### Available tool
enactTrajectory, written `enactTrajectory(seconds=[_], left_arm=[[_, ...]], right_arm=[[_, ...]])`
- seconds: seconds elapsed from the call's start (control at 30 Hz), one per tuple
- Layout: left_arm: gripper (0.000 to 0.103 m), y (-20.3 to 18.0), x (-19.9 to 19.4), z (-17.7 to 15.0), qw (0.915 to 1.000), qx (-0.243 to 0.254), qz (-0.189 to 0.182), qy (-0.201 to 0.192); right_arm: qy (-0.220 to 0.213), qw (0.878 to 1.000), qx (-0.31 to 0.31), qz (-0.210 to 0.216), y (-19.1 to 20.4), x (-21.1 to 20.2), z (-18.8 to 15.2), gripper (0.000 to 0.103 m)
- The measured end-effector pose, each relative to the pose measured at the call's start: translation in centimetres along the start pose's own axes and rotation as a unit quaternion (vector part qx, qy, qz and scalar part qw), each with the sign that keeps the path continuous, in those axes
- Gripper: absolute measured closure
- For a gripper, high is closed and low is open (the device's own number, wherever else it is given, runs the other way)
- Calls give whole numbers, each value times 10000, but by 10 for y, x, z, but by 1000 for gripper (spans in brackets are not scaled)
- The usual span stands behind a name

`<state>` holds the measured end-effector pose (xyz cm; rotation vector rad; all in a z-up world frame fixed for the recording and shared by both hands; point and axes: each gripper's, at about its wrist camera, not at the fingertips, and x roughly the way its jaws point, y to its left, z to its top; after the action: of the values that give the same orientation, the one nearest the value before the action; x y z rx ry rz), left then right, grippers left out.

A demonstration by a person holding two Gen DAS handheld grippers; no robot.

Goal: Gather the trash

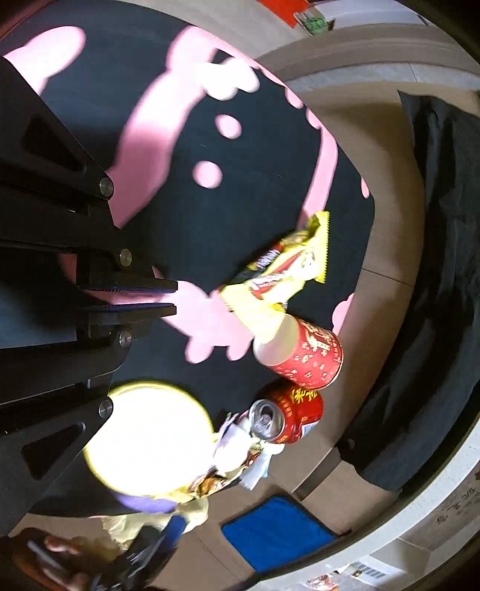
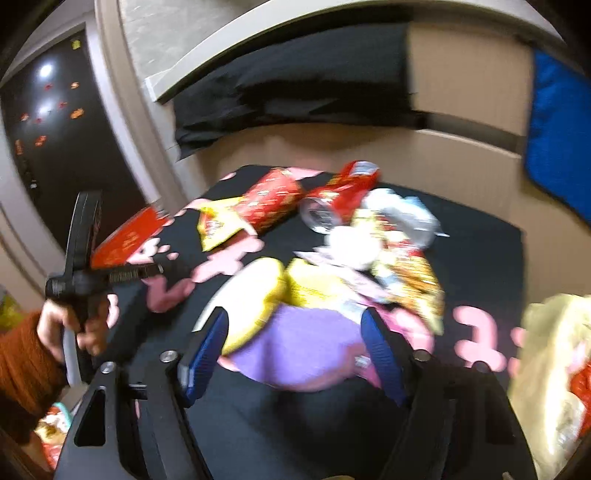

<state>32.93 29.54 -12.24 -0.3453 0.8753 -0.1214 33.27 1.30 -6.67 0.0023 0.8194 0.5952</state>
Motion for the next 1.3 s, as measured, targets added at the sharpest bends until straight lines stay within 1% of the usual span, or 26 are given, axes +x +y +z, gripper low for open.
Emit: enactTrajectory(seconds=[0.1, 0.13, 0.2, 0.23, 0.27, 0.3, 0.33, 0.37, 0.4, 0.47, 0.57, 0.6, 0.67, 0.7, 0.73, 0.77, 0.8, 0.87, 0.97, 1.1, 1.2, 1.3], left_arm=[[98, 4, -9, -4, 9999, -147, 3, -75], [96, 6, -11, -3, 9997, -214, -11, -83], [94, 9, -12, 1, 9990, -397, -74, -166], [90, 10, -13, 4, 9986, -467, -106, -227], [80, 10, -13, 7, 9982, -518, -114, -294], [75, 11, -12, 10, 9979, -551, -101, -340], [64, 12, -10, 15, 9972, -619, -76, -409], [60, 13, -7, 19, 9967, -674, -67, -445], [59, 15, -4, 25, 9959, -758, -66, -498], [58, 19, 8, 41, 9941, -940, 24, -542], [58, 28, 33, 62, 9895, -1279, 433, -511], [58, 31, 42, 68, 9875, -1422, 500, -468], [61, 37, 62, 77, 9845, -1669, 469, -261], [61, 38, 65, 80, 9841, -1678, 460, -352], [71, 35, 66, 85, 9846, -1608, 547, -423], [88, 32, 68, 88, 9860, -1520, 576, -363], [91, 29, 69, 90, 9874, -1447, 561, -325], [94, 22, 63, 87, 9892, -1290, 571, -386], [96, 5, 45, 74, 9931, -859, 644, -479], [96, -11, 13, 52, 9943, -751, 464, -604], [96, -26, -15, 34, 9947, -593, 347, -770], [96, -38, -37, 25, 9946, -460, 273, -893]], right_arm=[[56, 9999, -113, -18, 12, 19, 9, 40], [99, 9999, -124, -15, 15, 27, 12, 41], [278, 9996, -87, 18, 18, 44, 16, 49], [374, 9993, -81, 50, 19, 53, 17, 51], [487, 9988, -96, 55, 20, 62, 17, 61], [570, 9983, -125, 83, 22, 68, 16, 71], [639, 9977, -168, 126, 24, 71, 15, 71], [620, 9977, -197, 178, 25, 70, 13, 73], [570, 9978, -212, 248, 24, 67, 12, 78], [504, 9979, -229, 330, 24, 58, 10, 82], [394, 9986, -231, 276, 19, 43, 8, 84], [355, 9988, -199, 278, 16, 37, 7, 85], [280, 9991, -109, 297, 11, 23, 5, 86], [243, 9992, -87, 293, 9, 17, 5, 86], [163, 9995, -70, 271, 6, 7, 4, 86], [115, 9996, -63, 249, 4, 1, 5, 86], [63, 9997, -40, 225, 0, -6, 5, 86], [-60, 9998, 83, 177, -10, -21, 8, 86], [-290, 9991, 268, 131, -27, -43, 13, 86], [-500, 9975, 496, 115, -43, -61, 19, 86], [-572, 9974, 426, 90, -42, -64, 26, 86], [-667, 9975, 236, 88, -33, -65, 34, 86]])
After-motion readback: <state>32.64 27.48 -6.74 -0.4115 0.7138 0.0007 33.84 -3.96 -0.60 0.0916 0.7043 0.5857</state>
